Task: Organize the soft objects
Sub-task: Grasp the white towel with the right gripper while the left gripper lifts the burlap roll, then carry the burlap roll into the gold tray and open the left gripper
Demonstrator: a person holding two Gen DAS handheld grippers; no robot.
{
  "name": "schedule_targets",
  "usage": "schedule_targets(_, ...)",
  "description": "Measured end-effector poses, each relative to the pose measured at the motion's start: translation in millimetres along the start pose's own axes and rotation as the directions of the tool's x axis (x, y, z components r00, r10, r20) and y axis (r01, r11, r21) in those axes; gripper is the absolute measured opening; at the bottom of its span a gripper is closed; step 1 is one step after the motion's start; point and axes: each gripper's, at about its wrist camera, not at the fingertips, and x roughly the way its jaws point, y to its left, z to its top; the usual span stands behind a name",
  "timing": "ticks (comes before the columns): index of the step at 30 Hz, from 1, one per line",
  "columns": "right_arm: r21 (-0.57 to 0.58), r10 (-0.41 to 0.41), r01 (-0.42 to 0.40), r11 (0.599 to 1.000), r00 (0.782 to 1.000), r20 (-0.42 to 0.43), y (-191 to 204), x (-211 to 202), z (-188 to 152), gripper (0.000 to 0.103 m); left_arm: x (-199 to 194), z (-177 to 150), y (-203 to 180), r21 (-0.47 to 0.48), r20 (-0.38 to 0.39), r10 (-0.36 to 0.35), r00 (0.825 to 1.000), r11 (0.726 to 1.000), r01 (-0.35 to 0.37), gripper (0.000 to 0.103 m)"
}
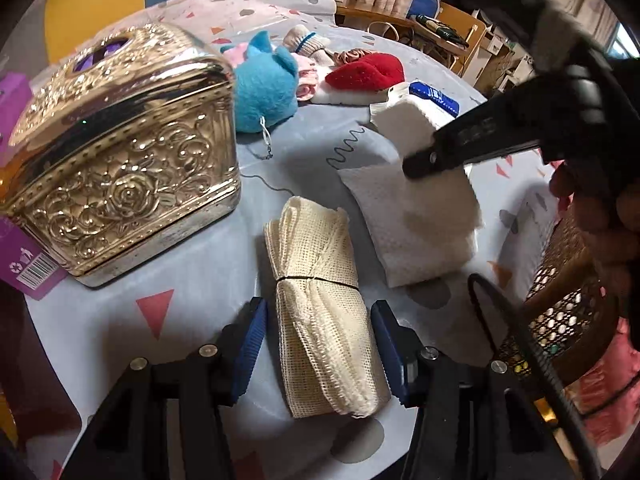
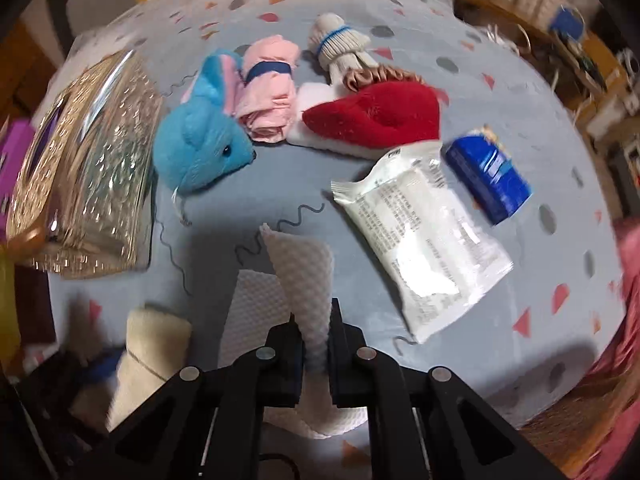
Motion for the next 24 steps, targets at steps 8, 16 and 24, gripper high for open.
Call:
schedule_targets(8,0.017,-0.036,0.038,0.999,0.995,-0.097,20,30,-3,0.011,-3,-3,4,0.004,0.039,0.045,0.998,0.999,-0.046,0.032)
schedule_targets(16,0.139,0.075,-0.061,0.988,0.992,-0.100,-46,27,25,0.012,-41,23,-18,0.073,0.165,0.045,0.985,0.996,-0.057,0.028)
schedule_targets(24,0.124,0.051,-0.040,0.992,0.995,-0.089,-54,18,19,0.012,-92,45,2,-0.015,0.281,0.051,0.958,0.999,-0.049,0.028)
